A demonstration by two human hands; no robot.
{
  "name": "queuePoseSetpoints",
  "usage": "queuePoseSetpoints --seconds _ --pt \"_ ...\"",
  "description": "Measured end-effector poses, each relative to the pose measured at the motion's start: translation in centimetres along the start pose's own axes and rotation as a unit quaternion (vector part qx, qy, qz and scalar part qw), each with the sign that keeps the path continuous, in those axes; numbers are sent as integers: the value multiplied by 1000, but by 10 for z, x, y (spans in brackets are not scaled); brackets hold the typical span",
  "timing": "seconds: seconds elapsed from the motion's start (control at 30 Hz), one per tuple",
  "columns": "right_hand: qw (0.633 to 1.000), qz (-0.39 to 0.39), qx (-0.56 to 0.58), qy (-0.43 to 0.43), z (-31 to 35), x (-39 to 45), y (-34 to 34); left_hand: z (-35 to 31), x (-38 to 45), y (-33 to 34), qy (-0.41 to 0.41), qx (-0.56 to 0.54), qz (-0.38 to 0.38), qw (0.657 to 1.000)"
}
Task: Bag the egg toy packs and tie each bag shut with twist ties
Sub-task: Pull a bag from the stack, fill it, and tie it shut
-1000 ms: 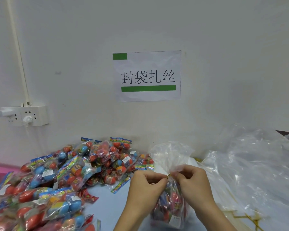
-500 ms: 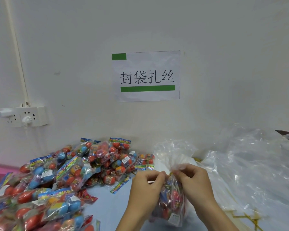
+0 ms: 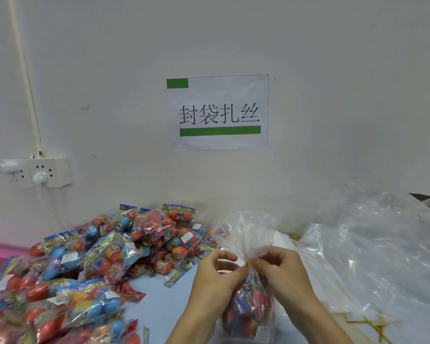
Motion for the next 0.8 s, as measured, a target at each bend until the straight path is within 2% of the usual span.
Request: queuePoseSetpoints --seconds 0.13,0.2,0.37,0.5,0.57,0.63,0.73,0.8 --pt "1000 -11 17 -7 0 1 1 2 1 -1 -23 -7 7 1000" --pt "999 -36 25 -21 2 1 -2 0 0 0 -43 -17 10 999" --pt "992 -107 48 -39 6 5 -16 2 -4 -4 -121 39 23 992" --pt "987 -107 119 -33 7 6 -20 5 -12 6 -193 -69 108 973" --pt "984 -89 149 -33 9 5 -16 2 -15 14 -177 -143 175 958" --pt "983 -71 166 -44 11 5 -12 0 -15 18 -170 -162 216 948" --pt "980 -64 179 -66 15 4 -10 3 -12 18 -166 -164 212 949" --pt "979 -88 167 -73 15 5 -13 1 -11 20 -155 -203 199 946"
Point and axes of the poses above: each hand's wrist, its own x-axis towards the middle knuckle, its own y-axis out of the palm, z = x × y, the point moved 4 cm from there along x, towards the middle knuckle, and after that the axes turned 8 degrees about x, right-handed, at the moved point
